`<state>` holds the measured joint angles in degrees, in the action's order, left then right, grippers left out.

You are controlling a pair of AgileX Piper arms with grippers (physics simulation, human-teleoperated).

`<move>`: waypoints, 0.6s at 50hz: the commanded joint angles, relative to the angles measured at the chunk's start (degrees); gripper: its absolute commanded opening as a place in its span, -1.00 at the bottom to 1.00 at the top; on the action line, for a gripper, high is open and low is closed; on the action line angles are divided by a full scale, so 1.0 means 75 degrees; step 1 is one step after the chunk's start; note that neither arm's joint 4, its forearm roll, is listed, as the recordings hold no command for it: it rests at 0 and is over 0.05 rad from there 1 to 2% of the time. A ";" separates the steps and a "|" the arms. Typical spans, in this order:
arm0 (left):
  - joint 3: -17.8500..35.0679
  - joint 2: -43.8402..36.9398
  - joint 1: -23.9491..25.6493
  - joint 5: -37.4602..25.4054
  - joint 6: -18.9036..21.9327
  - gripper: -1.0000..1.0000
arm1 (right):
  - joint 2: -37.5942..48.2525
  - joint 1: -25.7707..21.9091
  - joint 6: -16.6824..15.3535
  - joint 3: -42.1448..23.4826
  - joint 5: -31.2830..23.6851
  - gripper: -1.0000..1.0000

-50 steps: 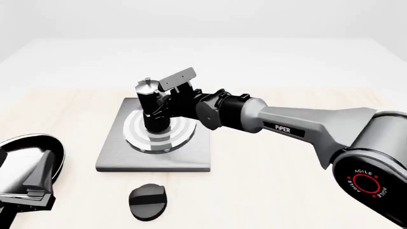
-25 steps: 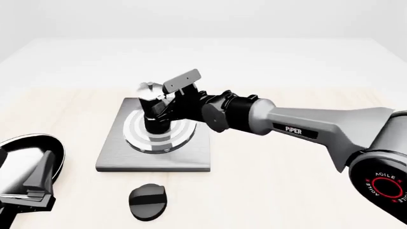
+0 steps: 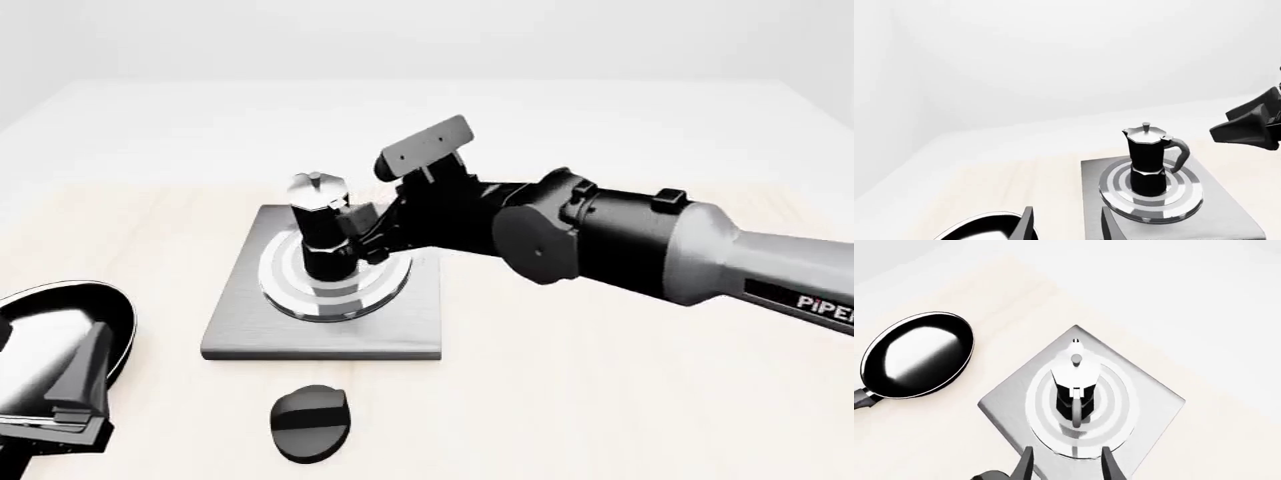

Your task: Turn on the stove and put the moka pot on it.

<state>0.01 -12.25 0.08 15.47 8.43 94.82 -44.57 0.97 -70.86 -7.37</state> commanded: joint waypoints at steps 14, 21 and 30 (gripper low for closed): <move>0.0000 0.0682 -0.0024 -0.0607 -0.0009 1.00 | -0.3002 0.0040 -0.0234 0.1438 -0.0899 1.00; 0.0001 0.0740 -0.0038 -0.0665 -0.0051 1.00 | -0.3929 0.0260 -0.0252 0.1803 -0.1280 1.00; 0.0001 0.0923 -0.0010 -0.0832 -0.0035 1.00 | -0.5395 0.0304 -0.0538 0.2085 -0.1770 1.00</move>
<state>0.01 -6.61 -0.09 10.42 8.17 65.31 -42.74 -1.39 -58.13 -17.37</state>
